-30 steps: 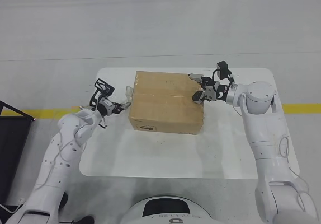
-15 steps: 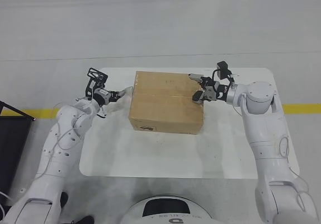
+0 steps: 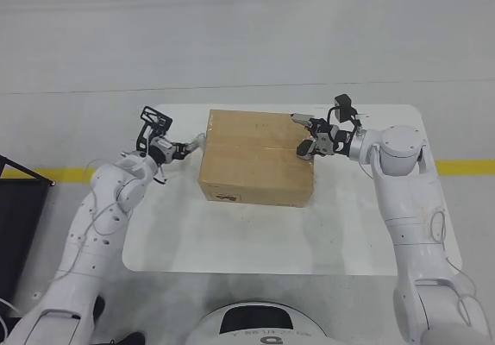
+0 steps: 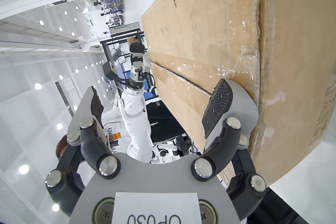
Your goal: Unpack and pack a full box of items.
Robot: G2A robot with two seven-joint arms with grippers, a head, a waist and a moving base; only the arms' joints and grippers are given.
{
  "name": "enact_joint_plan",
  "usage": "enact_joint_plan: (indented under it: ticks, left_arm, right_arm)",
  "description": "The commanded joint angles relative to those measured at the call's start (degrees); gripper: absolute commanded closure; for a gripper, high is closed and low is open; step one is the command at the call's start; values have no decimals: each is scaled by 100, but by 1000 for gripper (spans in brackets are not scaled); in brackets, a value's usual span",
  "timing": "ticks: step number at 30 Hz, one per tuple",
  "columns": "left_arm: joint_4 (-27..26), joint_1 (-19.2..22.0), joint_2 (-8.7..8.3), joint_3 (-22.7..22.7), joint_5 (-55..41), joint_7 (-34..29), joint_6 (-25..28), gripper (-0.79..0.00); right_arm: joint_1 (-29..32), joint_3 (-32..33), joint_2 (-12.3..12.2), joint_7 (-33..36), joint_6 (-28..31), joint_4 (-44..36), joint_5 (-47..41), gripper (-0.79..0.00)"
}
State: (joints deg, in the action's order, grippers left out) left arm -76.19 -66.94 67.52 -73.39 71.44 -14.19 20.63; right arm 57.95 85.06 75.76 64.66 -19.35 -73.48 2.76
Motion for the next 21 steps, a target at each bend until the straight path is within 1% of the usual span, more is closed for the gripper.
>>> enact_joint_plan:
  ticks: [1, 6, 11, 14, 18, 21]
  left_arm:
    - [-9, -17, 11, 97, 96, -6, -20, -785]
    - [18, -16, 39, 243, 191, 41, -131, -785]
    - [-48, 59, 66, 335, 528, 214, -556, -785]
    - [-165, 59, 82, 339, 556, 360, -743, -785]
    - [-390, -26, 73, 293, 708, 566, -854, -785]
    - [-543, -33, 81, 312, 870, 532, -1034, -785]
  right_arm:
    - [0, 0, 0, 0, 0, 0, 0, -785]
    - [0, 0, 0, 0, 0, 0, 0, -785]
    - [0, 0, 0, 0, 0, 0, 0, -785]
    - [0, 0, 0, 0, 0, 0, 0, -785]
    - [0, 0, 0, 0, 0, 0, 0, -785]
    - [0, 0, 0, 0, 0, 0, 0, -785]
